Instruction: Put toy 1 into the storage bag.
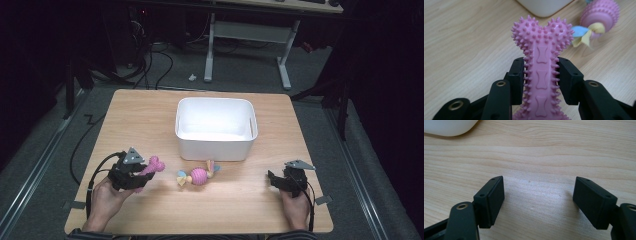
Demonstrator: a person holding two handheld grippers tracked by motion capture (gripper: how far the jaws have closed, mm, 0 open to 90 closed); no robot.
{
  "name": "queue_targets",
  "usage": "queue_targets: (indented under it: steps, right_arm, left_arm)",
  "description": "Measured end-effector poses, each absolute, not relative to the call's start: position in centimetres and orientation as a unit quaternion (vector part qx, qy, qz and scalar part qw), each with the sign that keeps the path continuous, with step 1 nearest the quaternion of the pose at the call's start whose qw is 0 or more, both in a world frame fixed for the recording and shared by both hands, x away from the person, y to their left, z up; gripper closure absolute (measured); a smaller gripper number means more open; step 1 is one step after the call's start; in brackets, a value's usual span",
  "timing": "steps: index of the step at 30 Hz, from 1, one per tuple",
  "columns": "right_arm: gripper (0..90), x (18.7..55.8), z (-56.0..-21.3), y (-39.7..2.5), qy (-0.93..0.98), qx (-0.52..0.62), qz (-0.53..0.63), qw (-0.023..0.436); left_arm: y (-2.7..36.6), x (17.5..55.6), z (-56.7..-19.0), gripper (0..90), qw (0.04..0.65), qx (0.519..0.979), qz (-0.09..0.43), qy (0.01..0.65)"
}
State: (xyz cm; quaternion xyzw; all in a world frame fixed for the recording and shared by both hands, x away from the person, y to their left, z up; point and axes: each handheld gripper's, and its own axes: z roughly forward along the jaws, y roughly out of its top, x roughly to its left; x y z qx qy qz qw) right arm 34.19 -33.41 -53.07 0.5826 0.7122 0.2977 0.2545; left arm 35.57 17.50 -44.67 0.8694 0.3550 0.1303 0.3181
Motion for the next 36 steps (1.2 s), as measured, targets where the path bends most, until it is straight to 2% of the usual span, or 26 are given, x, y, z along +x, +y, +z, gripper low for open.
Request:
queue_targets:
  steps: [9, 16, 21, 28, 36]
  right_arm:
    - [25.5, 34.2, -53.1, -33.4, 0.712, 0.583, 0.297, 0.254]
    - [25.5, 34.2, -53.1, -33.4, 0.712, 0.583, 0.297, 0.254]
    - [25.5, 34.2, -53.1, -33.4, 0.712, 0.583, 0.298, 0.254]
    - [25.8, 34.1, -53.0, -33.3, 0.715, 0.58, 0.297, 0.253]
    - [25.8, 34.1, -53.0, -33.3, 0.715, 0.58, 0.297, 0.253]
  left_arm:
    - [16.4, 36.7, -42.5, 59.8, 0.295, 0.882, 0.141, 0.338]
    - [15.3, 36.9, -41.1, 59.7, 0.31, 0.883, 0.146, 0.322]
    - [15.4, 37.7, -39.9, 59.9, 0.332, 0.879, 0.129, 0.317]
    - [14.9, 38.5, -36.9, 60.0, 0.365, 0.871, 0.131, 0.302]
    - [14.1, 38.9, -35.7, 60.0, 0.367, 0.871, 0.131, 0.299]
